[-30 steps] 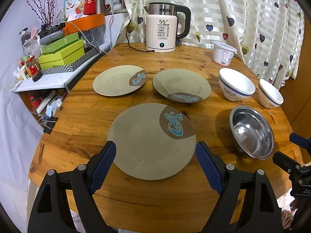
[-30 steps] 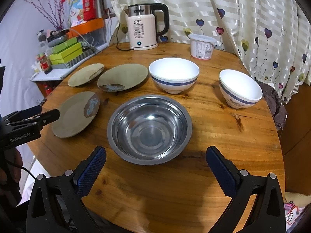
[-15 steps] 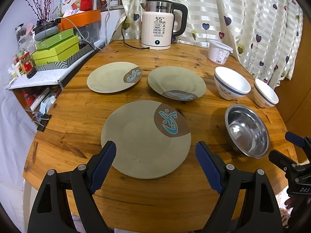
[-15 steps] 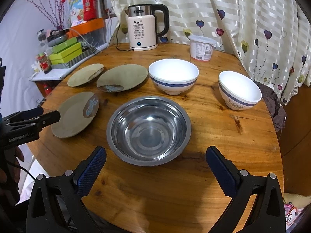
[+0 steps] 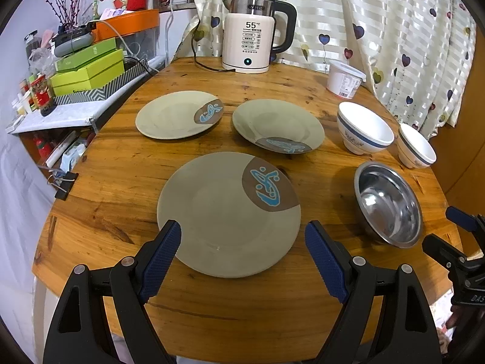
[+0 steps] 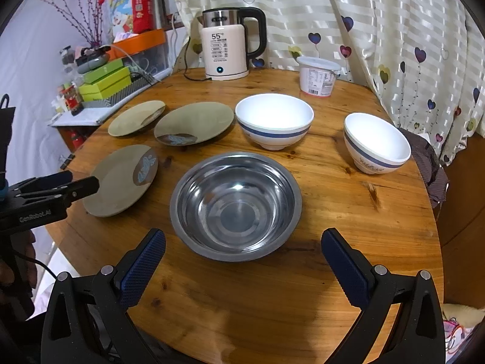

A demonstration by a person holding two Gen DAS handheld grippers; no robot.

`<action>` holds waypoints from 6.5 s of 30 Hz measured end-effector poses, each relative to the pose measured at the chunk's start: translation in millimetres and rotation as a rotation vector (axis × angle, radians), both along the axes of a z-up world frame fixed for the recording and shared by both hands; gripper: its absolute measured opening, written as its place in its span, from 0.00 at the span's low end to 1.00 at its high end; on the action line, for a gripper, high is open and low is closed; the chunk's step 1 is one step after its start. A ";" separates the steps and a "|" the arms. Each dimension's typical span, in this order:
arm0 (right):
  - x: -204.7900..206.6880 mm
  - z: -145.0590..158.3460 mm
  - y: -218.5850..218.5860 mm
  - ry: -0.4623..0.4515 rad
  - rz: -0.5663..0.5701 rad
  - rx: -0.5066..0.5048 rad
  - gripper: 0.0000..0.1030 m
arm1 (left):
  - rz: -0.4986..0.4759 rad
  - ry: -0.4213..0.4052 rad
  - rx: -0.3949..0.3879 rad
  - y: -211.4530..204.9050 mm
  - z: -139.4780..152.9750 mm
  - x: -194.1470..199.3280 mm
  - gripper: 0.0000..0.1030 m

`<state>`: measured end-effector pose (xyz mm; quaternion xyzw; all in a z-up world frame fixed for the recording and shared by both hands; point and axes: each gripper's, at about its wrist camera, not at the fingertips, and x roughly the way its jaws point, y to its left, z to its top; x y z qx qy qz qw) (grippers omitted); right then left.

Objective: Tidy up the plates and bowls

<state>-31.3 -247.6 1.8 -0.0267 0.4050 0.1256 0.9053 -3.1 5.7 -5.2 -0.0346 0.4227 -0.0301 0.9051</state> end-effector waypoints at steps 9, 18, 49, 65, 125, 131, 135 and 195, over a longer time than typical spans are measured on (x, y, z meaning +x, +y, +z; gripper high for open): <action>0.5 -0.3 2.4 0.005 0.017 0.009 1.00 | -0.001 -0.005 0.001 -0.5 1.4 -0.6 0.82; 0.4 -1.1 3.4 0.004 0.017 0.009 1.00 | 0.007 -0.012 -0.002 2.5 1.7 0.4 0.82; 4.1 -0.2 8.4 0.032 -0.001 0.017 0.82 | 0.024 -0.011 -0.002 9.2 -3.6 0.9 0.79; 7.4 0.4 15.4 0.043 0.018 0.048 0.73 | 0.029 -0.011 -0.018 14.0 -7.1 1.1 0.79; 120.1 26.5 129.5 0.106 0.250 0.188 0.67 | 0.164 -0.073 -0.073 100.0 4.0 57.9 0.73; 142.0 24.5 156.9 0.111 0.283 0.148 0.67 | 0.193 -0.071 -0.096 120.5 2.1 75.0 0.73; 161.6 18.4 171.0 0.131 0.292 0.138 0.67 | 0.204 -0.060 -0.106 132.0 -1.6 88.2 0.65; 309.3 -47.0 238.2 0.320 0.303 0.126 0.16 | 0.216 0.044 -0.232 164.4 -45.2 178.1 0.27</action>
